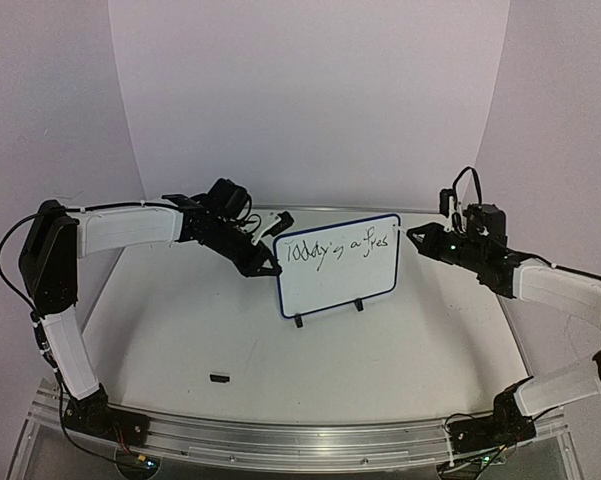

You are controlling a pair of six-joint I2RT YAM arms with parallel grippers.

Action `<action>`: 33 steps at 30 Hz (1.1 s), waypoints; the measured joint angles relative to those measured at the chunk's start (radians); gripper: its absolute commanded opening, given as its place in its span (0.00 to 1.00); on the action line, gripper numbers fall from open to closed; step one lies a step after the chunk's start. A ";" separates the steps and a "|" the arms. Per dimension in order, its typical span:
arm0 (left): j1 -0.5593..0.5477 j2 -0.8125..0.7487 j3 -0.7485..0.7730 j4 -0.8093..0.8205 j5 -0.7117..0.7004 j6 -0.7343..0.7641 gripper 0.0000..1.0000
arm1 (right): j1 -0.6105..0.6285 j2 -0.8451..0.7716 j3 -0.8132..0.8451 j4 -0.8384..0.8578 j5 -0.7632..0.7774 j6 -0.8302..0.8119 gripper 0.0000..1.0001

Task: Write a sentence on the whiteboard

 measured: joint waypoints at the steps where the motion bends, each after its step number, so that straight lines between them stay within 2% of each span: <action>1: 0.000 0.000 0.000 0.000 0.000 0.000 0.00 | 0.000 0.007 0.002 0.002 0.000 0.000 0.00; 33: 0.000 0.000 0.000 0.000 0.000 0.000 0.00 | 0.000 0.067 -0.058 0.016 -0.015 0.003 0.00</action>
